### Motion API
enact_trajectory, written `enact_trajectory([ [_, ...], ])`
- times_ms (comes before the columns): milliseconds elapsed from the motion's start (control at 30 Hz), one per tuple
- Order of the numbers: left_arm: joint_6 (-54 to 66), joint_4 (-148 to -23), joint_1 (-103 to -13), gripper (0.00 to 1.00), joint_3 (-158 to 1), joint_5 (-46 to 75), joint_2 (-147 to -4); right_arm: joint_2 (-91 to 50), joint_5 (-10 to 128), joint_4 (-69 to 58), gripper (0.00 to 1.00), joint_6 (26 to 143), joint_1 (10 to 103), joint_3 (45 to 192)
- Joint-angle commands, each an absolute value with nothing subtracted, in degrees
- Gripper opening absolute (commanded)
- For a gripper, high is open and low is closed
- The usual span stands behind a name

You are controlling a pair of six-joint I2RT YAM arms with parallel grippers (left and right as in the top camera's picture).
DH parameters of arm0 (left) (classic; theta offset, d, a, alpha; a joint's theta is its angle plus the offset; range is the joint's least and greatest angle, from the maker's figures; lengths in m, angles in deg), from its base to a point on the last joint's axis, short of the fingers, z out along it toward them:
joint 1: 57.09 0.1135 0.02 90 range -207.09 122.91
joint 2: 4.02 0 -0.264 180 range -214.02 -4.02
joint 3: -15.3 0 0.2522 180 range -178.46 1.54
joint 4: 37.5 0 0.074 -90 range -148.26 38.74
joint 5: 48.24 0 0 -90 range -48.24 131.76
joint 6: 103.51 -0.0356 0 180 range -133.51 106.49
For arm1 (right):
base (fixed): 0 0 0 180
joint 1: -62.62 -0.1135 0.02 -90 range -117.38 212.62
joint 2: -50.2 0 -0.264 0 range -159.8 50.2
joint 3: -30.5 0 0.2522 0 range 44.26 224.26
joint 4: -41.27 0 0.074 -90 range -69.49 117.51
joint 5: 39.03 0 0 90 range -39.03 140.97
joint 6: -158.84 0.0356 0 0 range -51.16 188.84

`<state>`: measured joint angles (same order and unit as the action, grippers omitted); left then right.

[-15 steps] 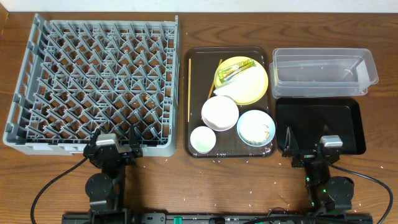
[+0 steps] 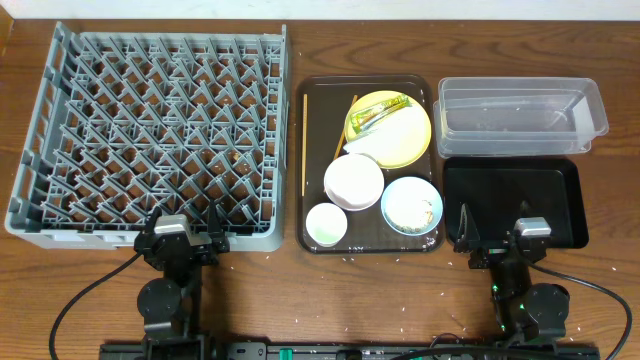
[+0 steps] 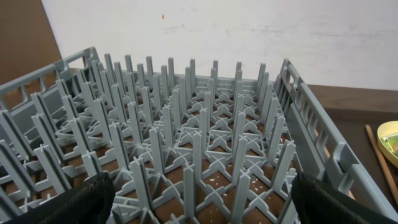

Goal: Sort waste into correct bins and load items into the dishwasher

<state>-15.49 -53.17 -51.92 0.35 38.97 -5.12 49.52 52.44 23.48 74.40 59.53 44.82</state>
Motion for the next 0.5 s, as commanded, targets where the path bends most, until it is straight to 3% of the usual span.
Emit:
enact_trajectory([
  [0,-16.3,-55.3,-51.6,0.92,1.3,39.8,-5.1,49.8,51.9,23.3,0.99,73.9,59.7,44.6],
  [467,-16.3,-55.3,-51.6,0.92,1.3,39.8,-5.1,49.8,51.9,24.7,0.99,73.9,59.7,44.6],
])
